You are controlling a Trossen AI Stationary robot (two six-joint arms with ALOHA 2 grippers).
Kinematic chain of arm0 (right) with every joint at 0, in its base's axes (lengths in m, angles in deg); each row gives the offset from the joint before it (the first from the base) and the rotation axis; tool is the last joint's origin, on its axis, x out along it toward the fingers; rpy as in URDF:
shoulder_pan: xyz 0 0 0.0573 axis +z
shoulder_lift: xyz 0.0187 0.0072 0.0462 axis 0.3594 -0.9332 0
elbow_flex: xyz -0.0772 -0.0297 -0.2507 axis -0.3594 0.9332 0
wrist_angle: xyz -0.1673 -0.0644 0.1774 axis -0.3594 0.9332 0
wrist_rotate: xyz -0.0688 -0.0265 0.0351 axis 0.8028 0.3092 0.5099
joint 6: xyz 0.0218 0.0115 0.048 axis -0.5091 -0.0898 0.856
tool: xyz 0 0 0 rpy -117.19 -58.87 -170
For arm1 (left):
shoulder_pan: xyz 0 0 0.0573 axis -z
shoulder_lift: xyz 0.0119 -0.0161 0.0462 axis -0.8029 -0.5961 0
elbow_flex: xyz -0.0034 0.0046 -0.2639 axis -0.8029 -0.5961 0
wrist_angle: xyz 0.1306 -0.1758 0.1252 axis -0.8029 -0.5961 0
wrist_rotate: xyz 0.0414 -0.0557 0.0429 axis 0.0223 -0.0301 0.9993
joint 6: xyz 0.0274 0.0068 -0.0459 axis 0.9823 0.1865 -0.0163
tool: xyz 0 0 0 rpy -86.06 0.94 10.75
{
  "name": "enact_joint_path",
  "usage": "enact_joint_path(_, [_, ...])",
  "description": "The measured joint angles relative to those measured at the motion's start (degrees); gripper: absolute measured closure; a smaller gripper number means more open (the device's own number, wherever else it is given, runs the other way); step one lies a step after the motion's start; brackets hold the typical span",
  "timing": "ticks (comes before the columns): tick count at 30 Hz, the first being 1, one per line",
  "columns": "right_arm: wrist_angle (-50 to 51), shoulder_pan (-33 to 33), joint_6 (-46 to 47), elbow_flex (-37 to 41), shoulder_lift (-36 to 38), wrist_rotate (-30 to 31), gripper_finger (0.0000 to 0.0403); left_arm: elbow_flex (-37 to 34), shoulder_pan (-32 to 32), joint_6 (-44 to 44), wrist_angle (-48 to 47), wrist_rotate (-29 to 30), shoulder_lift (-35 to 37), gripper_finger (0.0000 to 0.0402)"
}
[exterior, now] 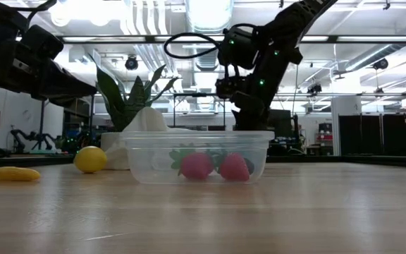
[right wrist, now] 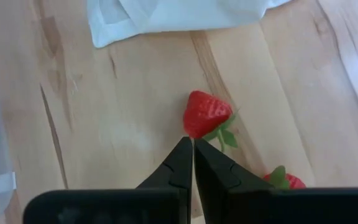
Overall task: Pick and placing Produce into tupperware
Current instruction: Put the strawberry into the bin
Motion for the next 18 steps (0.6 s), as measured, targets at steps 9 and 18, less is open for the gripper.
enact_joint_path(9, [1.4, 0.0, -4.8, -0.4, 0.0, 1.5, 0.0394, 0.0, 0.0, -0.1, -0.2, 0.0, 0.0, 0.0402])
enact_joint_path(18, [2.5, 0.1, -10.6, -0.5, 0.1, 1.5, 0.0307, 0.0, 0.0, -0.1, -0.2, 0.0, -0.1, 0.0402])
